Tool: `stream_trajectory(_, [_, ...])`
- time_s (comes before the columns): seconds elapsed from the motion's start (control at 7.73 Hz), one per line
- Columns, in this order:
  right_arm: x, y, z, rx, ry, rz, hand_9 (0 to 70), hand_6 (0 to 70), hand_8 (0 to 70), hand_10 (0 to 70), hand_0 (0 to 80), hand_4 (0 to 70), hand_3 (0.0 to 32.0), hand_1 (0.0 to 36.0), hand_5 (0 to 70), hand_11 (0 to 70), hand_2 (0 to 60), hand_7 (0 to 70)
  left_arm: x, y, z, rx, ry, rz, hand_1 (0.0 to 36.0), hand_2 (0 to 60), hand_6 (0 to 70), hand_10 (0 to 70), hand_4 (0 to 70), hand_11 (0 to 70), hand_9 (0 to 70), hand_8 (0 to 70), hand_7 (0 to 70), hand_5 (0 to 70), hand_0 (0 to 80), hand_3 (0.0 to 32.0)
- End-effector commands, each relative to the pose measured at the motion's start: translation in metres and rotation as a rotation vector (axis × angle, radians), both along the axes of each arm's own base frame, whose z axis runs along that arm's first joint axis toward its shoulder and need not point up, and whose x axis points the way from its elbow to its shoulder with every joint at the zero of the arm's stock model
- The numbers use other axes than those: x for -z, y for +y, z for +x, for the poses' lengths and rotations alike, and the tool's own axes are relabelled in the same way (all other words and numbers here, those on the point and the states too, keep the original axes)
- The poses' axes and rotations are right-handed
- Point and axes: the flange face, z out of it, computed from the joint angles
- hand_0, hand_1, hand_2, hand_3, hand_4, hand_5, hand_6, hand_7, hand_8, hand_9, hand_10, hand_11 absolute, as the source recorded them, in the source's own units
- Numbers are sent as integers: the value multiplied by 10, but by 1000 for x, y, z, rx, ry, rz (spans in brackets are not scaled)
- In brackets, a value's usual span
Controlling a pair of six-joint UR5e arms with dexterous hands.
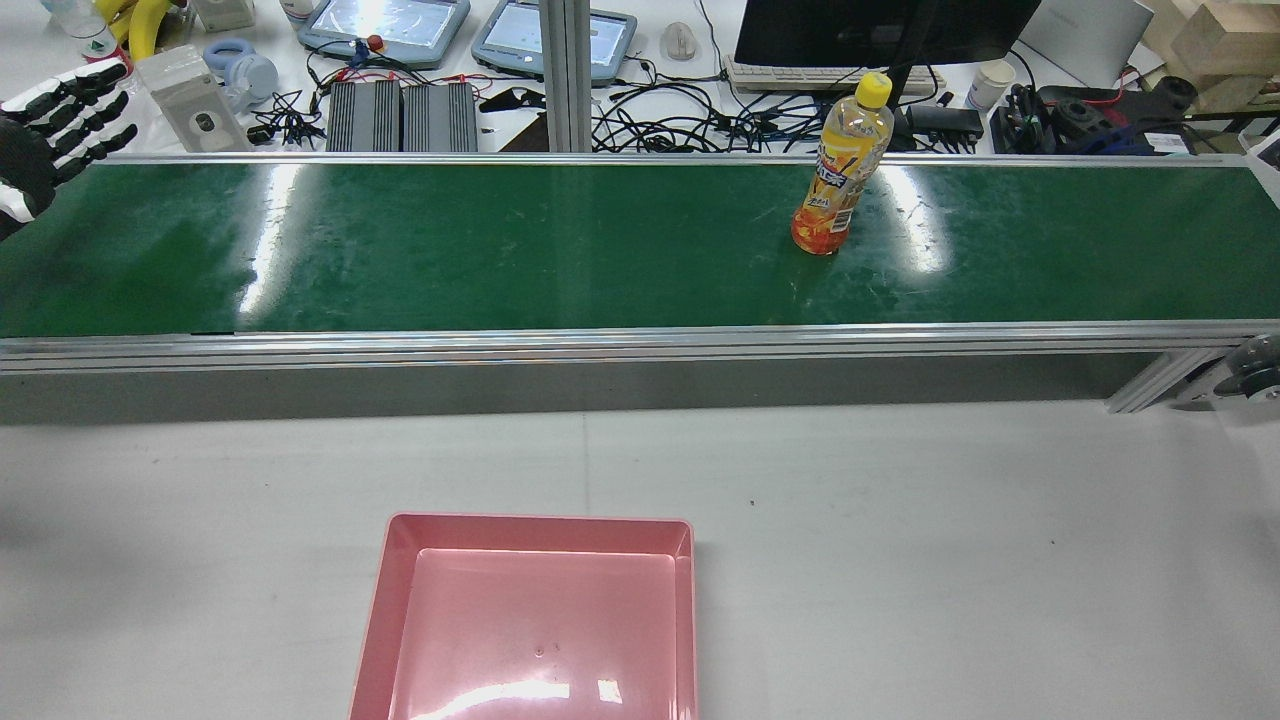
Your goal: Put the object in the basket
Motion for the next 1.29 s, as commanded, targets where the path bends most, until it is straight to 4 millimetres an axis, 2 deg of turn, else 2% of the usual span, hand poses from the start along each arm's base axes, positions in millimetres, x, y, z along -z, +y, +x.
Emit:
stream_trajectory(0.0, [0, 0, 0, 0, 0, -1, 0, 0, 0, 0, 0, 0, 0, 0, 0, 0, 0, 0, 2, 0, -2, -1, 6, 2, 0, 0, 0, 29, 101, 53, 24, 21, 0, 114, 533, 32])
stream_trajectory(1.16, [0, 0, 0, 0, 0, -1, 0, 0, 0, 0, 0, 0, 0, 0, 0, 0, 0, 0, 3, 0, -1, 0, 6, 5, 0, 0, 0, 33, 108, 57, 25, 21, 0, 123, 529, 18])
